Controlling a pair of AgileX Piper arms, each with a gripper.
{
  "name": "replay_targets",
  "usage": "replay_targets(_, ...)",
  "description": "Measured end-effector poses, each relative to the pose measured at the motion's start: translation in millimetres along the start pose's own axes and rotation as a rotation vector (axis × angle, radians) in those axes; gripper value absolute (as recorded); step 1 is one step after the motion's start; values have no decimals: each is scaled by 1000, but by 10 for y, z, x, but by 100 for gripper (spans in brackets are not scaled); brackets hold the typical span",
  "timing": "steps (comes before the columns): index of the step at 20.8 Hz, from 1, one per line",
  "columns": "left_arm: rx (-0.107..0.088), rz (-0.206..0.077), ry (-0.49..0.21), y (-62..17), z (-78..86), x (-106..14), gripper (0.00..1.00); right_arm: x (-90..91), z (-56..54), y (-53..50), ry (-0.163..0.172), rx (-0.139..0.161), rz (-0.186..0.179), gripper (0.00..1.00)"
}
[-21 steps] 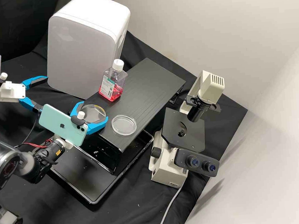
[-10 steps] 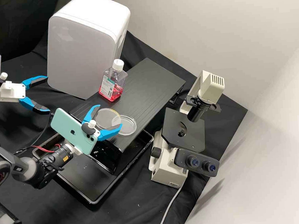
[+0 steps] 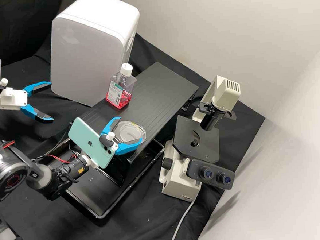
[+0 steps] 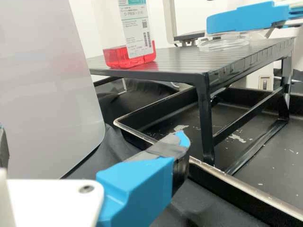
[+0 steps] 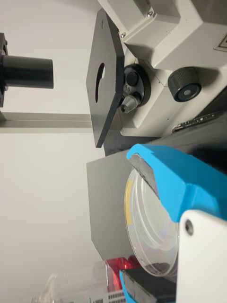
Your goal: Place the lid on the petri dish
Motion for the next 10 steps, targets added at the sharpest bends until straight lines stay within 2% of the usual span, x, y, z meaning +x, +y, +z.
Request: replay_targets(10,-1,-2,1,-6,-3,1,100,49,-10,16,-5,1,0,0)
